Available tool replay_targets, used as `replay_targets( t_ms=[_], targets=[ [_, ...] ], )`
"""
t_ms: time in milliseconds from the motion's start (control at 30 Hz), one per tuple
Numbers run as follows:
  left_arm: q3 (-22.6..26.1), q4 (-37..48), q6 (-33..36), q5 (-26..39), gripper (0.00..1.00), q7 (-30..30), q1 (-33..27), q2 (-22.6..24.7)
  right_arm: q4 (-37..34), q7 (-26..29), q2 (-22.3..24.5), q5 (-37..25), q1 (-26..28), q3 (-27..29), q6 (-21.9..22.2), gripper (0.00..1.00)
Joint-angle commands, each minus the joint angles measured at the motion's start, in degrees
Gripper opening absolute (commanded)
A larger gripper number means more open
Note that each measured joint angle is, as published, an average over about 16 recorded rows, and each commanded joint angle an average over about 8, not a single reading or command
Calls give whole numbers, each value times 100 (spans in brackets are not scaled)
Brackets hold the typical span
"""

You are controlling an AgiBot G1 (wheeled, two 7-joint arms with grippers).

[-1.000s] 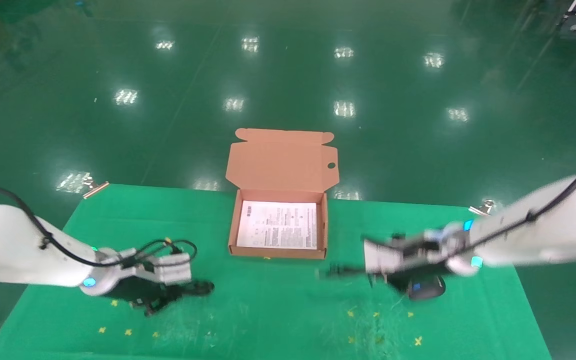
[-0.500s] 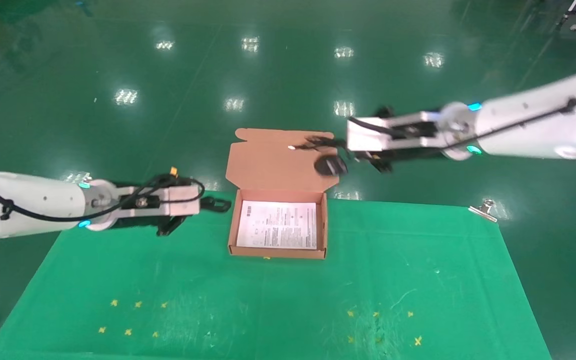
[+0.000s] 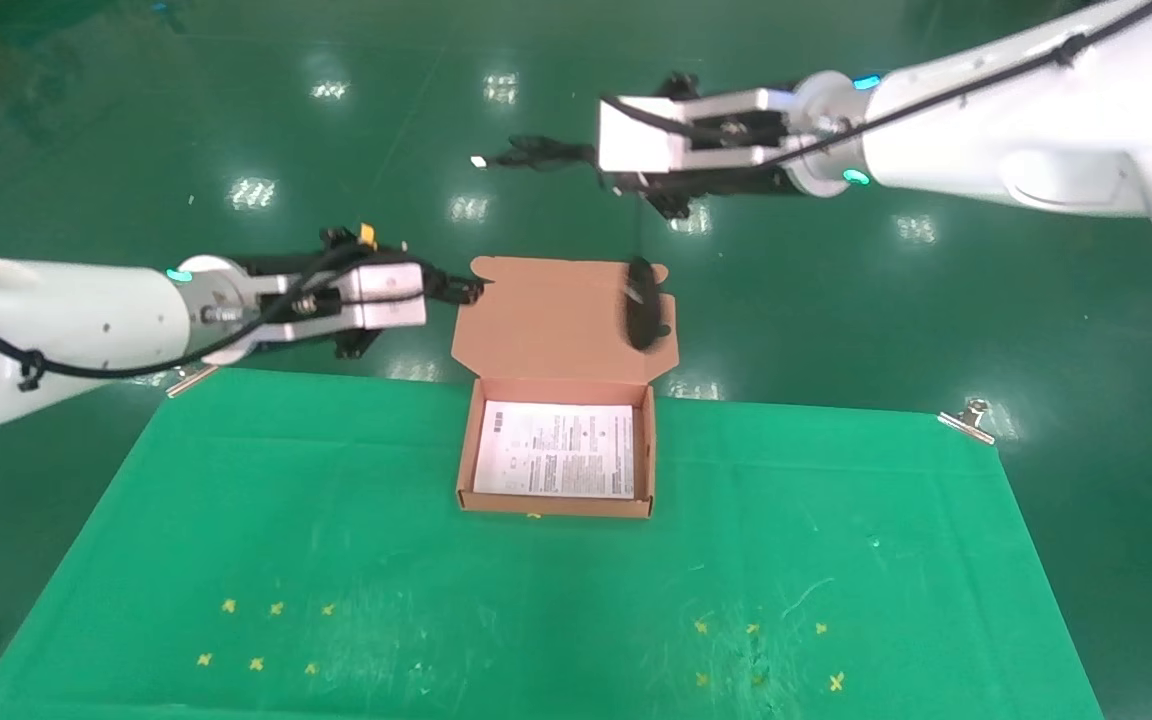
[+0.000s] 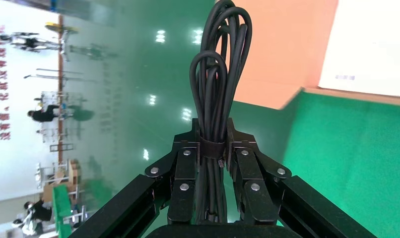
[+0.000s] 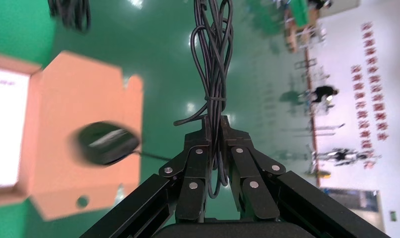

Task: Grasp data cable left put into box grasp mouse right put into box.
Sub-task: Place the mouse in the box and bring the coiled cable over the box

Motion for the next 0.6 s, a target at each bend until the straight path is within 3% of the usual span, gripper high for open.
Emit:
replay_targets(
  t_ms=[33, 333, 600],
  targets=[
    [-27, -12, -40, 77, 0, -94, -47, 34, -201, -232, -119, 131, 85, 85, 33, 0],
    [-82, -81, -140, 324, 0, -294, -164, 105, -403, -933, -229, 740, 219, 154, 138, 0],
    [-71, -36, -108, 376, 0, -316, -142, 69, -370, -967, -148, 898, 124, 35, 110, 0]
  ],
)
